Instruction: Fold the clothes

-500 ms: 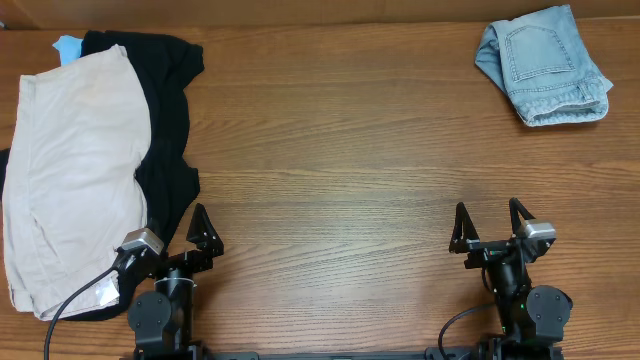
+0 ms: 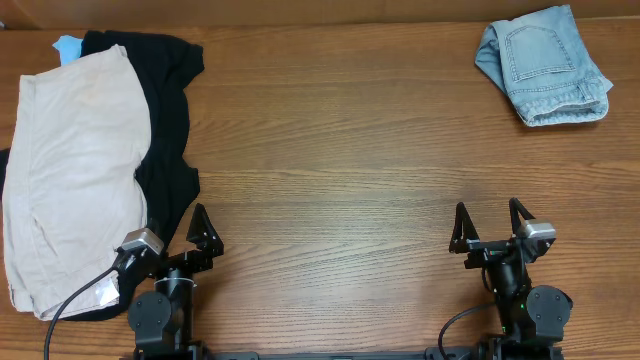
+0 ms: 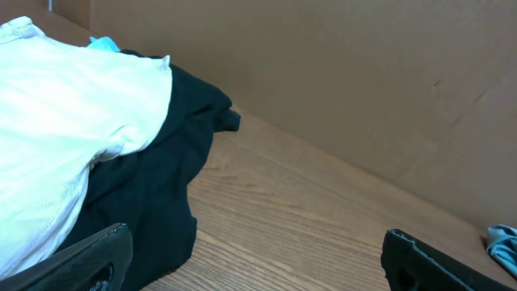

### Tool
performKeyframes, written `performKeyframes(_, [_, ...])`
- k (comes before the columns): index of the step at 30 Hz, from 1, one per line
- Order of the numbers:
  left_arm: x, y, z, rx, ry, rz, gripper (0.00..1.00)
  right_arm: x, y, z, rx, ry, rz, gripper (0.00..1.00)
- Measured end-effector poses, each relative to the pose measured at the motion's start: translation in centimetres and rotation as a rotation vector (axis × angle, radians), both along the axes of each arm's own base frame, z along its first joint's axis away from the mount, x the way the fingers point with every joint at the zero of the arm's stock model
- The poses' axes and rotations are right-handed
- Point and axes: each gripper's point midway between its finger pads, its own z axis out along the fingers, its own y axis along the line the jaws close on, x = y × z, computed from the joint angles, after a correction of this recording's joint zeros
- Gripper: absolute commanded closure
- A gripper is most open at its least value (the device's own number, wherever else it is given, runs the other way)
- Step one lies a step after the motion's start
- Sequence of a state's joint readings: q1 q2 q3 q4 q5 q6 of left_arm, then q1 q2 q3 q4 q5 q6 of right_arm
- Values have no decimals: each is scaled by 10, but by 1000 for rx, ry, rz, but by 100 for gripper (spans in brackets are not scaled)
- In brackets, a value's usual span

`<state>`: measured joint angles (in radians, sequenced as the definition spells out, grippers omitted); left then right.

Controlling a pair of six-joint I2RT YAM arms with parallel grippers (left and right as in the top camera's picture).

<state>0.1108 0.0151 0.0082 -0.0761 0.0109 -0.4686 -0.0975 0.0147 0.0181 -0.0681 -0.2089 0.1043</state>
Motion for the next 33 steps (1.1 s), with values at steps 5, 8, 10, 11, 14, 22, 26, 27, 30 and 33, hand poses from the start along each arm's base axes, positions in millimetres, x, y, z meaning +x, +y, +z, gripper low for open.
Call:
performKeyframes(5, [0,0,0,0,0,0,0,0,0,0,0,0,0,0])
performKeyframes(8, [0,0,0,0,-1,0,0,0,0,0,-1,0,1,0])
performKeyframes(10, [0,0,0,0,0,0,0,0,0,0,0,0,1,0])
performKeyframes(11, [0,0,0,0,-1,0,0,0,0,0,0,0,0,0])
performKeyframes(14, [0,0,0,0,0,0,0,0,0,0,0,0,0,0])
performKeyframes(22, [0,0,0,0,0,0,0,0,0,1,0,-4,0,0])
performKeyframes(26, [0,3,0,1,0,15,0,0,0,10,-4,-43,1,0])
performKeyframes(27, [0,3,0,1,0,17,0,0,0,12,-5,-49,2,0])
performKeyframes(30, [0,4,0,2,-2,22,0,-1,4,17,-7,-70,22,0])
performKeyframes(33, [0,3,9,27,-35,18,0,-3,11,24,-12,-98,64,0])
